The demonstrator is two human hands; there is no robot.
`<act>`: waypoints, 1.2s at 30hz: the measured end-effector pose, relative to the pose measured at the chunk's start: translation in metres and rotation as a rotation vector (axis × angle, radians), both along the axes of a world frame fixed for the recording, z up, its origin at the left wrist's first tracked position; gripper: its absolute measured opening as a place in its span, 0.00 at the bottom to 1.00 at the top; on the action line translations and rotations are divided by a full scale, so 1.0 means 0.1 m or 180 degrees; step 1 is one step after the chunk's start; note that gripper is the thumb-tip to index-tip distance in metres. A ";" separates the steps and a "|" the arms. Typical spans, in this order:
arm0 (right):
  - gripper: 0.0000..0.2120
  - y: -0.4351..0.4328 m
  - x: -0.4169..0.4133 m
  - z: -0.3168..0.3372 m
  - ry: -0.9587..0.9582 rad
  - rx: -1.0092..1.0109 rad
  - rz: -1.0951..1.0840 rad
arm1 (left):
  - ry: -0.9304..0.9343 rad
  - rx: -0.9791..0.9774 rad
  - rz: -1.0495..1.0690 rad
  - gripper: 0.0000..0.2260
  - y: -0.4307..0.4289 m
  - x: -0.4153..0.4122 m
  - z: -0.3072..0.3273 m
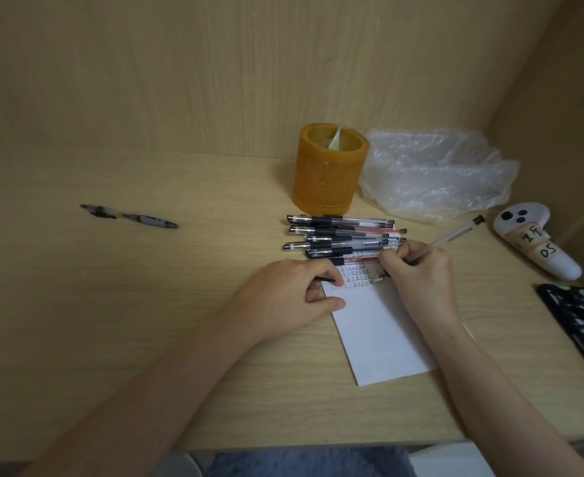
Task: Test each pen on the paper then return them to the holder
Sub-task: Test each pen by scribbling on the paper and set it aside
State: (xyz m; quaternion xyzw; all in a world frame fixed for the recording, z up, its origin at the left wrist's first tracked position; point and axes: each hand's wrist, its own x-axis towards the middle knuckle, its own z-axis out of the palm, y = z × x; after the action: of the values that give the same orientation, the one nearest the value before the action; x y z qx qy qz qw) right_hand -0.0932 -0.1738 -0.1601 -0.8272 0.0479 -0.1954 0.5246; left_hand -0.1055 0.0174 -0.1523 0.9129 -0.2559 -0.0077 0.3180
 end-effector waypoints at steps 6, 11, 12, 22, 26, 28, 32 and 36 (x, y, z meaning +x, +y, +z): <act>0.13 -0.01 0.01 -0.02 0.0030 0.0052 -0.0047 | 0.0009 0.0014 -0.0001 0.10 0.00 0.00 0.00; 0.13 -0.01 0.02 -0.03 -0.0015 -0.0010 -0.0056 | -0.0015 -0.0006 -0.0014 0.10 0.00 0.00 0.00; 0.13 -0.01 0.01 -0.03 -0.0016 0.0006 -0.0054 | -0.0012 -0.0009 -0.0016 0.10 0.00 0.00 0.00; 0.16 0.00 0.00 0.00 0.0006 0.0028 0.0011 | 0.0037 -0.0042 -0.0004 0.10 0.01 0.00 -0.01; 0.15 0.00 0.00 -0.01 0.0031 0.0033 -0.0006 | 0.0053 -0.0030 -0.0024 0.10 0.00 0.00 0.01; 0.14 0.00 0.00 0.00 0.0035 0.0023 -0.0007 | 0.0054 -0.0027 -0.0022 0.10 0.00 0.00 0.01; 0.13 0.01 -0.01 0.00 0.0007 -0.0002 0.0012 | 0.0058 -0.0043 -0.0015 0.10 0.00 -0.01 0.01; 0.14 0.01 -0.01 0.01 0.0001 -0.0053 -0.0045 | 0.0062 -0.0030 -0.0008 0.10 0.00 -0.01 0.02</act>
State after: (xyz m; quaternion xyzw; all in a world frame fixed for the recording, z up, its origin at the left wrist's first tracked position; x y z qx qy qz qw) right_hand -0.0940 -0.1729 -0.1589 -0.8312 0.0521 -0.1994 0.5164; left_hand -0.1066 0.0176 -0.1505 0.9109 -0.2540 -0.0158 0.3247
